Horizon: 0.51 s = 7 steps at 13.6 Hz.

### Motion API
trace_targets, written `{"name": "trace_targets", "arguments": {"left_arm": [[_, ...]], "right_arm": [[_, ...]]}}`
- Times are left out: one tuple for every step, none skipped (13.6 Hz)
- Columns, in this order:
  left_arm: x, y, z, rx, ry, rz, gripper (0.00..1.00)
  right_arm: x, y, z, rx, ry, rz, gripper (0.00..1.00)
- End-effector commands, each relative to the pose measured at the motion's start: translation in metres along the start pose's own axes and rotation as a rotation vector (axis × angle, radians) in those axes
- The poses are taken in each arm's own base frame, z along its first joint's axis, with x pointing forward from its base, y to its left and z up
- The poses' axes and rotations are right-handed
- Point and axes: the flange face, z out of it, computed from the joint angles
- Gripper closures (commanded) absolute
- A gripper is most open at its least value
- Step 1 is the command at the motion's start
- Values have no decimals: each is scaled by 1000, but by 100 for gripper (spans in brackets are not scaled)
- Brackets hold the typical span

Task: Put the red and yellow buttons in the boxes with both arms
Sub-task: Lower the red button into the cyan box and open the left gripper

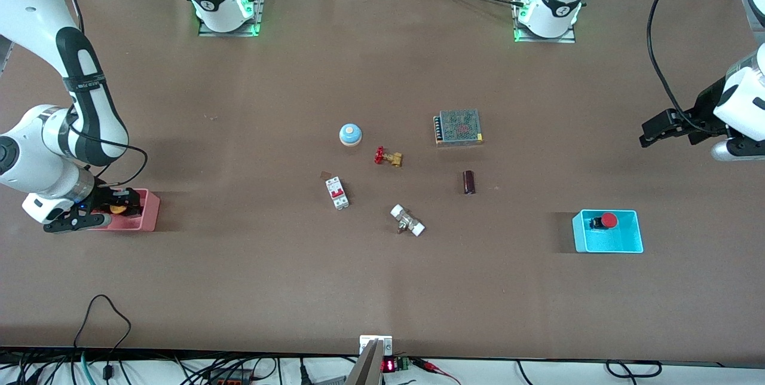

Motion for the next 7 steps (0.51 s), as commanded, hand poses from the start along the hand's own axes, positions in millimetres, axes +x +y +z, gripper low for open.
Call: {"name": "trace_targets", "arguments": {"left_arm": [[-2, -4, -3, -8, -14, -10, 0], [-2, -4, -5, -8, -12, 18, 0], [-2, -4, -5, -8, -14, 30, 0], [-4, -4, -9, -9, -19, 26, 0], [-6, -4, -19, -8, -28, 27, 0], [-6, -4, -31, -7, -23, 33, 0], [-6, -4, -34, -8, -19, 44, 0]], "right_arm": [[2, 1, -2, 10, 17, -8, 23], [3, 0, -3, 10, 18, -10, 17], [5, 0, -10, 7, 29, -12, 9], [8, -1, -22, 4, 39, -13, 1], [9, -3, -35, 6, 39, -18, 0], [6, -3, -50, 17, 18, -18, 0], [5, -4, -71, 24, 3, -18, 0]]}}
